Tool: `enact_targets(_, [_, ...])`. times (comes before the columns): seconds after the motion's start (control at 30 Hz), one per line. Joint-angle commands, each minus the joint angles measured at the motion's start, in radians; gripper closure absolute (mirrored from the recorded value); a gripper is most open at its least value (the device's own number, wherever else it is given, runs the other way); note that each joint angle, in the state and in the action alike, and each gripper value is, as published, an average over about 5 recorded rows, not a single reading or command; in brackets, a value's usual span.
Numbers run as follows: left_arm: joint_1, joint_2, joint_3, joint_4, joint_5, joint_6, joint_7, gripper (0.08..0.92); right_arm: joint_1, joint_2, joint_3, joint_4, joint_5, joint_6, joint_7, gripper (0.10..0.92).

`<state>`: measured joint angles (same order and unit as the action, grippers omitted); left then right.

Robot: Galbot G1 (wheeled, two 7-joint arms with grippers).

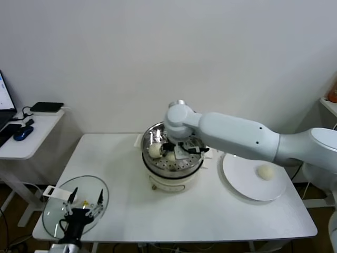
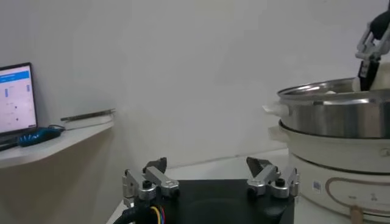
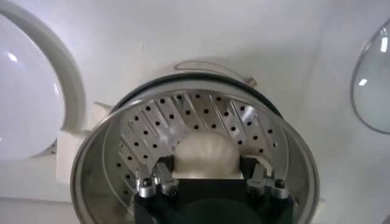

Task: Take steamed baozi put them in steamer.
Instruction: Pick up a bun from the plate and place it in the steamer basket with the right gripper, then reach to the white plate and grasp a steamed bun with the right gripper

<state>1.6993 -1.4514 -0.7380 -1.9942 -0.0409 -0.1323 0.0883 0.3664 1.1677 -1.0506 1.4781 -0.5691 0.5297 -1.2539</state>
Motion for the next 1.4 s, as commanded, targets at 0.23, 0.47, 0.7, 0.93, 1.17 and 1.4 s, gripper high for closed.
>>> enact_targets(0.23, [-0.006, 0.002, 0.001, 0.002, 0.003, 0.003, 0.000, 0.177, -0.035, -0.023, -0.011, 0.002, -0.025, 0.019, -0.003, 0.324])
enact_targets(0.47, [-0.009, 0.003, 0.001, 0.004, 0.003, 0.004, 0.001, 0.177, -0.045, -0.011, -0.009, -0.009, -0.032, 0.023, -0.001, 0.321])
enact_targets(0.7, [-0.011, 0.002, 0.001, 0.004, 0.003, 0.004, 0.001, 0.177, -0.056, 0.000, -0.005, -0.023, -0.039, 0.030, 0.002, 0.313])
enact_targets(0.93, [-0.012, 0.001, 0.002, 0.002, 0.003, 0.006, 0.001, 0.177, -0.065, 0.005, 0.000, -0.029, -0.037, 0.032, 0.009, 0.272])
enact_targets(1.17, [-0.021, -0.006, 0.007, -0.003, 0.009, 0.012, 0.000, 0.177, -0.051, 0.011, 0.009, -0.040, -0.019, 0.045, 0.007, 0.207])
enact_targets(1.4, [-0.017, -0.004, 0.007, -0.002, 0.011, 0.010, 0.000, 0.177, 0.031, -0.004, 0.008, -0.045, 0.085, 0.062, -0.012, 0.202])
